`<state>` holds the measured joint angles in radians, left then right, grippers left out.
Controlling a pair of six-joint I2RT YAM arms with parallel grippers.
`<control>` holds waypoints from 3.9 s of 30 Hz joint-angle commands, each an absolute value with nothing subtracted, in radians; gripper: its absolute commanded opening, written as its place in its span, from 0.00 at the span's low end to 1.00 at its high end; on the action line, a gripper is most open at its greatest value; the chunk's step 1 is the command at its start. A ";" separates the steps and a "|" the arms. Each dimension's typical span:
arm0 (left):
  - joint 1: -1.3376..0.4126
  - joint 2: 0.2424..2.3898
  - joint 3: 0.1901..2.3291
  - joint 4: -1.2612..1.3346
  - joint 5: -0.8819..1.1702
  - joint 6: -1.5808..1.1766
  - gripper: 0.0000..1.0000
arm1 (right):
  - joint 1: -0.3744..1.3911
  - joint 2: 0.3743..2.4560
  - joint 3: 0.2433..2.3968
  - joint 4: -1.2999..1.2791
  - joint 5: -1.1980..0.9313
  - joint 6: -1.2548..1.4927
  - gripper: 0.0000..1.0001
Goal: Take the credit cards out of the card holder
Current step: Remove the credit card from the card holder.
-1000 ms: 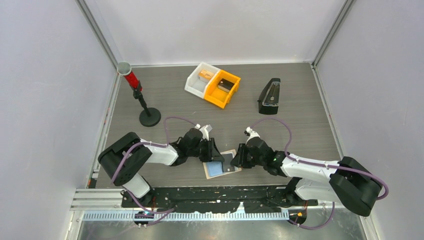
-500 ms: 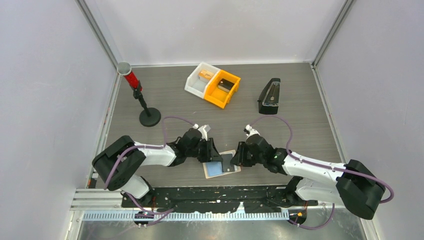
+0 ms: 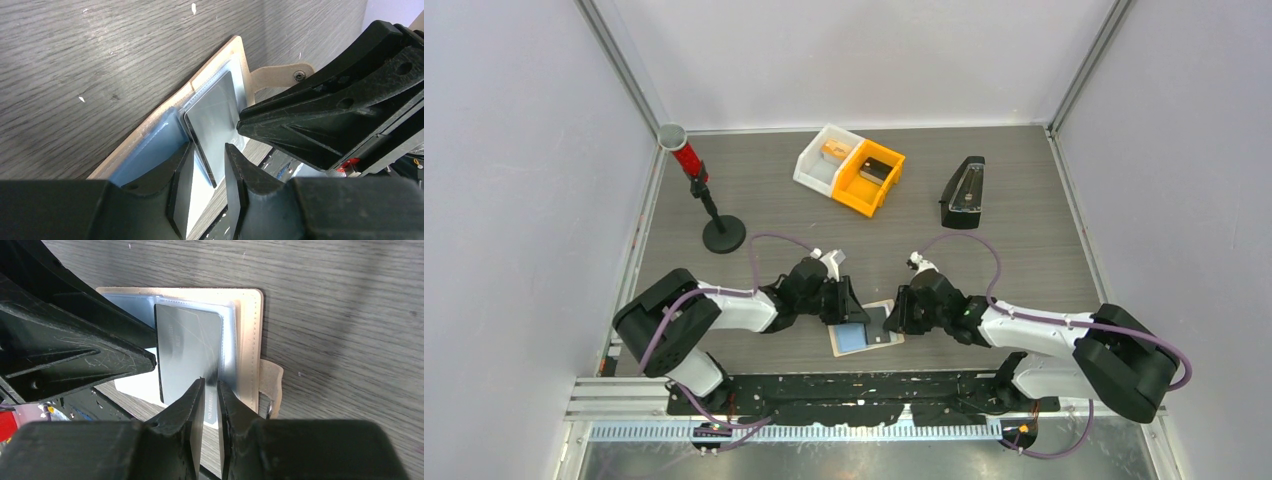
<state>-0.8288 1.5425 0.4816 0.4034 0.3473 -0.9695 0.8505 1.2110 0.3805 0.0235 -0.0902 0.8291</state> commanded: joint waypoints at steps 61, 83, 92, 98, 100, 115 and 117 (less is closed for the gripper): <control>-0.770 1.532 0.439 0.487 0.422 -0.959 0.27 | 0.831 1.235 0.413 0.075 -0.100 0.800 0.25; -0.770 1.549 0.407 0.566 0.441 -1.003 0.00 | 0.831 1.234 0.323 0.135 -0.102 0.840 0.19; -0.769 1.512 0.393 0.545 0.432 -1.007 0.00 | 0.829 1.190 0.316 0.101 -0.087 0.846 0.21; -0.769 1.457 0.398 0.462 0.407 -0.974 0.00 | 0.828 1.129 0.328 0.063 -0.083 0.852 0.21; -0.769 1.437 0.405 0.422 0.394 -0.958 0.00 | 0.828 1.107 0.353 0.036 -0.080 0.844 0.21; -0.769 1.379 0.396 0.353 0.374 -0.924 0.00 | 0.828 1.127 0.456 0.021 -0.161 0.716 0.31; -0.769 1.376 0.397 0.353 0.371 -0.923 0.00 | 0.830 1.160 0.459 0.050 -0.172 0.715 0.31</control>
